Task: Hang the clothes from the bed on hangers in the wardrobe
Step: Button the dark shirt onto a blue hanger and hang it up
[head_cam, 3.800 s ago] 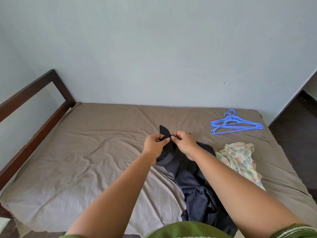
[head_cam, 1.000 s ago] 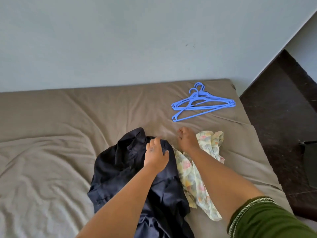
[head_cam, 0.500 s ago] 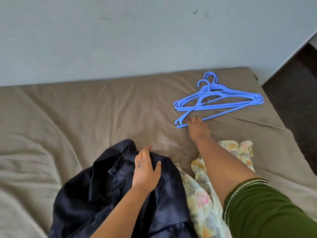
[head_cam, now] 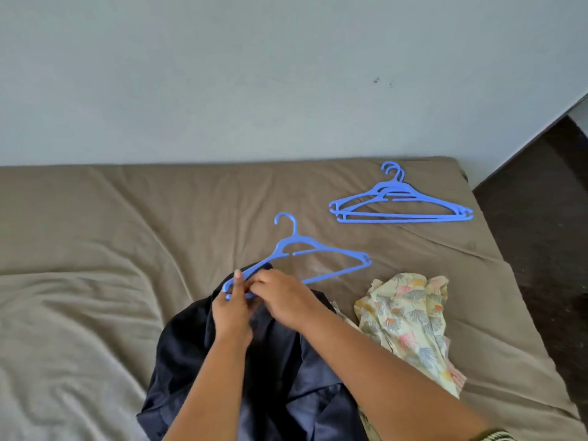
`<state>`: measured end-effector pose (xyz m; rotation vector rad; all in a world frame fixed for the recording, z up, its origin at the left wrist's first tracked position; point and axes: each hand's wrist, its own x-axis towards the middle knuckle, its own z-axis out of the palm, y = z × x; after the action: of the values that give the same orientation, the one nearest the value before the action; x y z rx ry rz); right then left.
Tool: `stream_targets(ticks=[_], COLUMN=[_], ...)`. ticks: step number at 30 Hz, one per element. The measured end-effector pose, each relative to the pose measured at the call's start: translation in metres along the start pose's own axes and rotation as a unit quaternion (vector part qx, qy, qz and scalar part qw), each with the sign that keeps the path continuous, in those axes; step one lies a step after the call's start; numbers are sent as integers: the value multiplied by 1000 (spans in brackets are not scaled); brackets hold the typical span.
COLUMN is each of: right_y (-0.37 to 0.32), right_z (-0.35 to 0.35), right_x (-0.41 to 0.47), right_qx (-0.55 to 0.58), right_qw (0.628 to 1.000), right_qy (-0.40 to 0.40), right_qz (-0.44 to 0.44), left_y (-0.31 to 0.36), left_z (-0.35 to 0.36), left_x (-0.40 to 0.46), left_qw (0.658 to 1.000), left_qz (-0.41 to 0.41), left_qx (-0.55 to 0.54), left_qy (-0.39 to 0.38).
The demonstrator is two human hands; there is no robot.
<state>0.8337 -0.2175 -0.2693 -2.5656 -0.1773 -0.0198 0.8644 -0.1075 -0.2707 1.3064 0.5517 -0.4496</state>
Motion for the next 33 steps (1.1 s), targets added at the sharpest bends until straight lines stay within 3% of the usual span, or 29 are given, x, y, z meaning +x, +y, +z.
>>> stream_targets(ticks=[2,4,6,7,9,11,13,15,17,19,20,22,25,27,31,33], right_y=[-11,11,12,25,19,0,-19,-35,-34,-32,-22,-20,-10,-8,-14,-27], right_z=[-23,-57,-86,-104,-118,-119,-116,-103,-92,-86,-74,-71,-61,-64,-73,-94], right_x=[6,14,23,22,35,48,56,66,68,63,61,58,53,46,33,27], right_qx=[98,53,58,126,272,338,321,287,265,310,333,358,378,415,472,517], right_qw=[991,974,956,936,901,883,896,919,927,910,900,896,885,859,811,776], right_qy=[88,159,84,43,-62,-146,-137,-72,7,51,69,102,162,214,265,283], right_qz=[33,152,277,326,332,292,275,261,266,272,272,242,218,211,221,225], left_y=[21,33,57,61,77,81,74,52,20,1,-17,-20,-35,-42,-11,23], left_z=[-36,-53,-93,-96,-124,-135,-132,-139,-141,-137,-131,-120,-105,-99,-92,-90], left_x=[-7,-6,-17,-18,-24,-21,-16,-3,14,22,33,40,60,71,67,41], left_qw=[1000,999,997,995,993,994,994,991,992,926,889,850,833,842,930,950], left_qz=[17,31,32,27,30,20,24,-8,-44,-25,-7,13,-28,-53,-27,5], left_qx=[-11,-8,-14,-25,-37,-53,-95,-133,50,366,453,527,551,536,365,313], left_qy=[-7,-43,-69,-97,-107,-93,-52,29,106,90,66,15,-20,-22,-11,-3])
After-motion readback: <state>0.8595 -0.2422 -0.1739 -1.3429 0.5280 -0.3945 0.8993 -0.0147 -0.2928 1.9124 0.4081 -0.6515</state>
